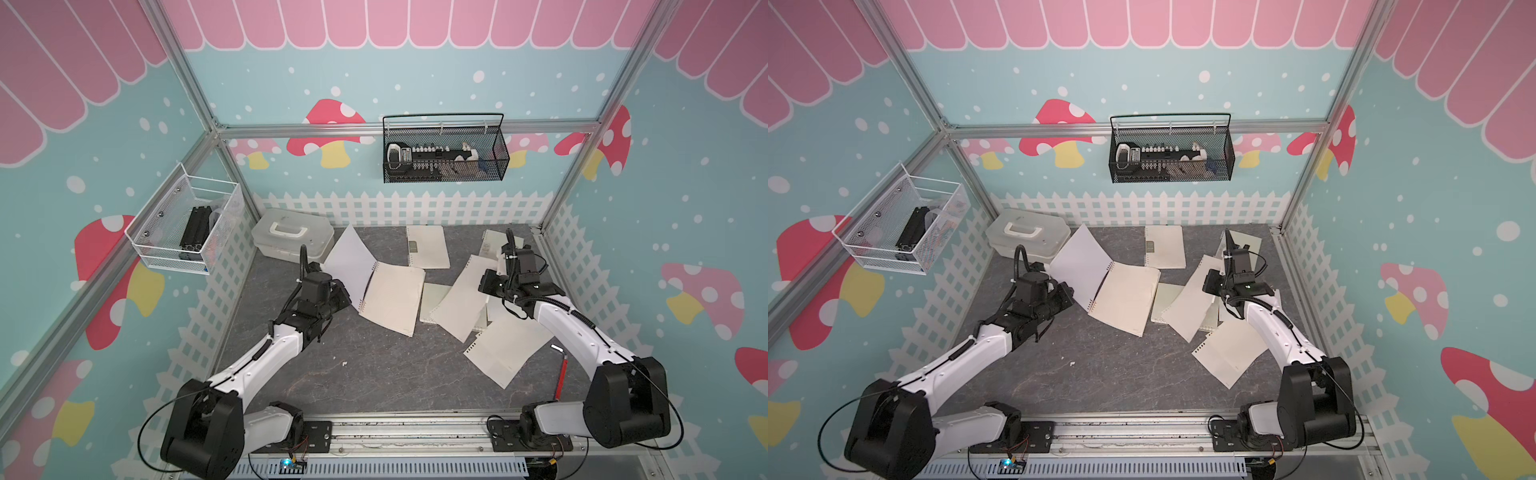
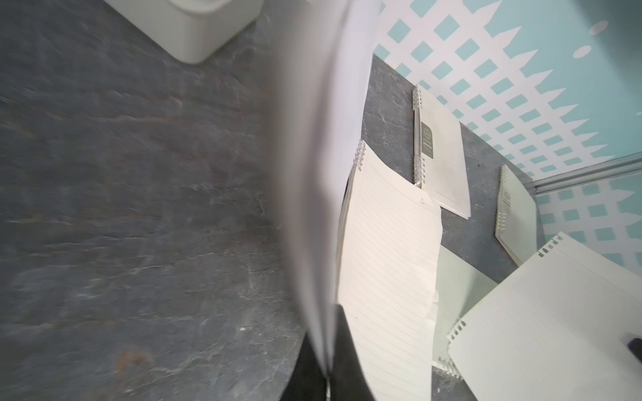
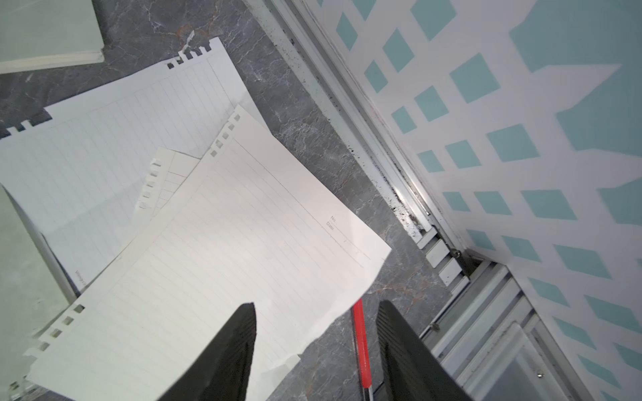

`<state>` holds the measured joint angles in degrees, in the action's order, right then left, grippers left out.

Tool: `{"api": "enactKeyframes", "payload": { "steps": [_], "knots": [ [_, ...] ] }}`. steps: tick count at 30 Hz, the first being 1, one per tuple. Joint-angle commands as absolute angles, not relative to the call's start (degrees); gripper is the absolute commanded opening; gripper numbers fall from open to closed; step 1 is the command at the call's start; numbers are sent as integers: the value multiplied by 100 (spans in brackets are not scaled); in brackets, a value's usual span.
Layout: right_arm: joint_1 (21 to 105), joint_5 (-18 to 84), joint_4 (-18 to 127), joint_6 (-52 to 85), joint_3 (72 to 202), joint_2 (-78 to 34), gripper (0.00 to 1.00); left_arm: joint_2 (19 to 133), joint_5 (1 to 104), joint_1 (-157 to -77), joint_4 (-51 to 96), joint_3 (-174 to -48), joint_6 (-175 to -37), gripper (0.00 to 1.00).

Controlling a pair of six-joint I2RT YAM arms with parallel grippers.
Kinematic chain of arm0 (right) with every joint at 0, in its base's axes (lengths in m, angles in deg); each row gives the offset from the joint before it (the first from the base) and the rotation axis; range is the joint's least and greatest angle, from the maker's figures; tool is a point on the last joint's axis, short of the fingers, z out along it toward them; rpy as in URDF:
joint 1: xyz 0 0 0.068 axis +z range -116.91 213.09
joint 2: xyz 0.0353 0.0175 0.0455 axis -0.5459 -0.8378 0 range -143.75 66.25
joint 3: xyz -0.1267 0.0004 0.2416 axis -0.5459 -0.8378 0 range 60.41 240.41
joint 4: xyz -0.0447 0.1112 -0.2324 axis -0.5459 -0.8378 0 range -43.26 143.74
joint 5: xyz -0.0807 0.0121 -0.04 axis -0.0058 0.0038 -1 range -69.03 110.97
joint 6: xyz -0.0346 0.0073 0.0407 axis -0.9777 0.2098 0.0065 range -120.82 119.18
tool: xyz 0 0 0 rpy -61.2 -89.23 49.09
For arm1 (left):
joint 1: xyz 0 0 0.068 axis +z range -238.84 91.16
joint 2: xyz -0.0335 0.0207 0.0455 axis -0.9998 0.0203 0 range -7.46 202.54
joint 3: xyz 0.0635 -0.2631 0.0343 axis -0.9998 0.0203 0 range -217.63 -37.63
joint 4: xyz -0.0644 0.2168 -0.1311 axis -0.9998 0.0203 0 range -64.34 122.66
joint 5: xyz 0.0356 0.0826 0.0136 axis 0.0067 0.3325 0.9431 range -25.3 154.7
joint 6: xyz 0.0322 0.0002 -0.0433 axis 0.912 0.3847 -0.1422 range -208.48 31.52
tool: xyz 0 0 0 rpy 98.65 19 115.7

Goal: Tear off pages from different notebooks
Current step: Place the paper on the paper.

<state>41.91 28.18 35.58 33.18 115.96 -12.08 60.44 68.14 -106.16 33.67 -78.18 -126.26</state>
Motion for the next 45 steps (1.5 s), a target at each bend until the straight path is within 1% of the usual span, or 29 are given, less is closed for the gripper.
{"api": "enactKeyframes", "payload": {
  "steps": [1, 4, 6, 9, 11, 15, 16, 17, 18, 20, 21, 22, 23, 25, 26, 28, 29, 30, 31, 32, 33, 34, 35, 38, 39, 42, 43, 44, 45],
  "knots": [
    [4201, 3632, 3831, 3468, 11688, -1337, 4, 5364, 8456, -10585, 4271, -7999, -11678, 0],
    [4196, 4264, 4196, 3591, 11755, -1477, 3, 5022, 8786, -10678, 4474, -8034, -11368, 0],
    [4201, 4179, 4159, 3601, 11789, -1428, 3, 4999, 9066, -11003, 4446, -8063, -11127, 0],
    [4147, 3477, 3444, 3382, 11926, -1225, 3, 5374, 9544, -11704, 4427, -8250, -10723, 0],
    [3946, 3093, 2983, 3294, 11877, -982, 3, 5702, 9557, -11999, 4413, -8347, -10531, 0],
    [3497, 1778, 1764, 3063, 11746, -442, 5, 5993, 9434, -12271, 4441, -8291, -10477, 0],
    [3336, 1588, 1543, 3011, 11646, -290, 6, 5994, 9300, -12291, 4449, -8224, -10451, 0],
    [3173, 1541, 1406, 2950, 11575, -183, 6, 6003, 9219, -12317, 4460, -8168, -10479, 2],
    [2999, 1512, 1310, 2910, 11501, -60, 6, 6038, 9059, -12331, 4460, -8134, -10492, 6],
    [2764, 1454, 1139, 2805, 11460, 49, 7, 6207, 8917, -12479, 4525, -8193, -10455, 6],
    [2662, 1400, 1009, 2743, 11495, 38, 8, 6336, 8947, -12603, 4526, -8251, -10387, 12],
    [2612, 1323, 866, 2679, 11541, -4, 8, 6498, 8914, -12672, 4593, -8359, -10350, 23],
    [2581, 1249, 783, 2648, 11560, -34, 9, 6653, 8843, -12704, 4666, -8482, -10351, 25],
    [2504, 979, 686, 2625, 11499, -34, 10, 6995, 8615, -12748, 4703, -8736, -10305, 26],
    [2472, 845, 675, 2626, 11443, -9, 11, 7155, 8589, -12774, 4700, -8841, -10305, 29],
    [2353, 554, 600, 2670, 11378, -6, 13, 7508, 8414, -12812, 4680, -9115, -10317, 23],
    [2330, 437, 565, 2701, 11376, -19, 15, 7628, 8339, -12813, 4602, -9193, -10329, 23],
    [2323, 230, 497, 2769, 11399, -15, 20, 7763, 8029, -12820, 4505, -9261, -10301, 21],
    [2324, -73, 392, 2881, 11443, -16, 31, 7893, 7874, -12820, 4435, -9347, -10334, 20],
    [2309, -283, 313, 2934, 11476, -28, 39, 7978, 7766, -12813, 4359, -9396, -10359, 23],
    [2301, -457, 210, 2989, 11535, -41, 46, 8118, 7524, -12816, 4234, -9449, -10356, 33],
    [2298, -518, 140, 3012, 11600, -59, 49, 8267, 7363, -12824, 4184, -9524, -10376, 39],
    [2298, -493, 119, 2996, 11637, -55, 52, 8413, 7312, -12817, 4205, -9609, -10426, 45],
    [2298, -691, -35, 3004, 11777, 28, 57, 8823, 7252, -12806, 4213, -9822, -10571, 55],
    [2298, -767, -94, 2994, 11832, 87, 59, 8931, 7231, -12784, 4218, -9865, -10654, 61],
    [2298, -591, -151, 2937, 11972, 341, 62, 9065, 6948, -12599, 4204, -9916, -10898, 62],
    [2300, -441, -103, 2890, 11987, 470, 63, 9019, 6795, -12517, 4129, -9866, -10975, 66],
    [2298, -232, -6, 2800, 11981, 586, 63, 8938, 6751, -12446, 4051, -9786, -11065, 70],
    [2309, 207, 272, 2625, 11903, 734, 64, 8774, 6519, -12338, 3937, -9659, -11123, 80]
  ]
}}
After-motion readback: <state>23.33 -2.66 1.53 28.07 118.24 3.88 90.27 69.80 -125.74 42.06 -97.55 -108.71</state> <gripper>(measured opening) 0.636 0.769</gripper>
